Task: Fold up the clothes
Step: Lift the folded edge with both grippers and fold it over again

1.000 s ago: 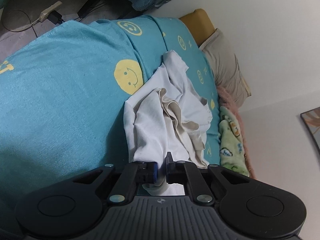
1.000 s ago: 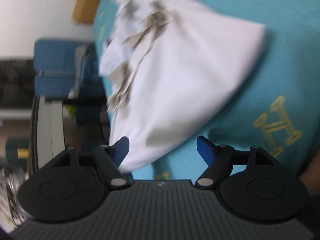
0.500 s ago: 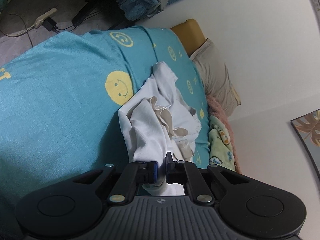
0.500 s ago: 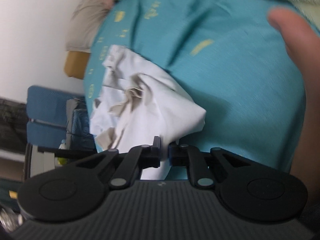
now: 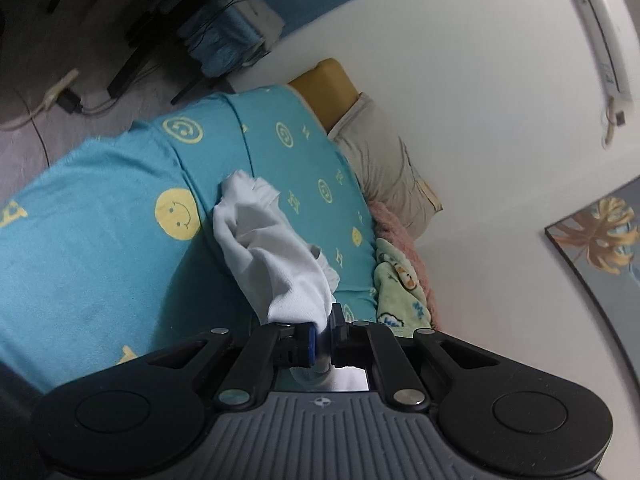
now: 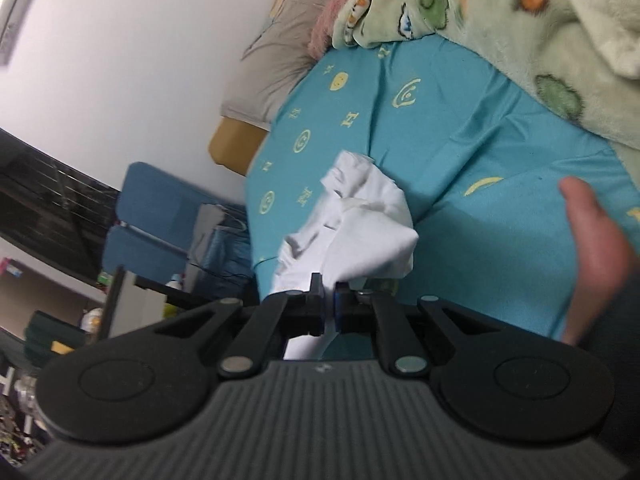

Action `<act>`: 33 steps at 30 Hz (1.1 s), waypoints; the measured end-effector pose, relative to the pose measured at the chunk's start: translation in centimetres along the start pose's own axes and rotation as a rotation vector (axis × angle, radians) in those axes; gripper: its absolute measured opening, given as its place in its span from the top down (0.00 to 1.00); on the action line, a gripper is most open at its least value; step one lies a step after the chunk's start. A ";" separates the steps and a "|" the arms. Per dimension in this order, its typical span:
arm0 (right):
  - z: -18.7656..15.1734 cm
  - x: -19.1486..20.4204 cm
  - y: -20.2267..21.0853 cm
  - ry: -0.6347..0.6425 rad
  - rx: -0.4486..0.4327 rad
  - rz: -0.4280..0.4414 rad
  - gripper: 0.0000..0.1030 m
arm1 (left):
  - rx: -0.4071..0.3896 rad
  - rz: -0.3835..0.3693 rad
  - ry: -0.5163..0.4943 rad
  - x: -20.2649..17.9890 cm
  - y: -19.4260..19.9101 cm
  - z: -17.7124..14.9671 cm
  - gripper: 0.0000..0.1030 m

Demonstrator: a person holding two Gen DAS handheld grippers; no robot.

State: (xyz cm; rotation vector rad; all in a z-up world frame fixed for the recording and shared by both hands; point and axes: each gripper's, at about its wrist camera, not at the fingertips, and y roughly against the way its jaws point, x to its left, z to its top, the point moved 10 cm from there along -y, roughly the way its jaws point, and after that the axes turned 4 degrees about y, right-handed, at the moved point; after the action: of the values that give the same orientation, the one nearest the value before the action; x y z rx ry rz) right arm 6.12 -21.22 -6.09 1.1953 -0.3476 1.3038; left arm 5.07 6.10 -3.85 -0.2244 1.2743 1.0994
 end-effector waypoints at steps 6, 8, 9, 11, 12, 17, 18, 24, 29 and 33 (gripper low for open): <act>-2.4 0.5 6.3 0.048 -0.026 0.038 0.93 | -0.004 -0.011 -0.023 -1.0 6.7 -2.7 0.94; -3.4 0.4 8.3 0.053 -0.029 0.051 0.93 | -0.002 -0.017 -0.021 -0.7 9.0 -3.9 0.94; -3.9 0.4 9.2 0.057 -0.034 0.059 0.93 | -0.001 -0.019 -0.019 -0.5 10.1 -4.4 0.94; -4.6 0.4 10.9 0.068 -0.036 0.071 0.93 | 0.006 -0.023 -0.001 -0.1 11.8 -5.4 0.94; -4.9 0.4 11.6 0.073 -0.036 0.075 0.93 | 0.009 -0.025 0.006 0.1 12.4 -5.6 0.94; -4.7 0.9 12.2 0.102 -0.032 0.069 0.93 | 0.013 -0.022 0.010 -0.2 13.1 -5.5 0.94; -4.3 0.9 11.5 0.099 -0.027 0.060 0.93 | 0.013 -0.012 0.008 -0.3 12.6 -5.3 0.94; -1.8 0.6 5.8 0.077 0.019 -0.009 0.93 | 0.039 0.073 0.005 -0.5 6.4 -2.6 0.94; 0.5 0.7 -1.0 0.100 0.067 -0.077 0.92 | 0.051 0.151 -0.013 0.1 -1.4 0.8 0.94; 2.2 0.4 -6.5 0.113 0.102 -0.125 0.92 | 0.067 0.195 -0.039 1.6 -6.3 2.2 0.93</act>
State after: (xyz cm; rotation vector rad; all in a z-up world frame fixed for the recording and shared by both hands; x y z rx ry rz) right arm 12.69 -21.59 -7.99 1.2031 -0.1234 1.2861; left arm 11.06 5.27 -7.02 -0.0285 1.3164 1.2177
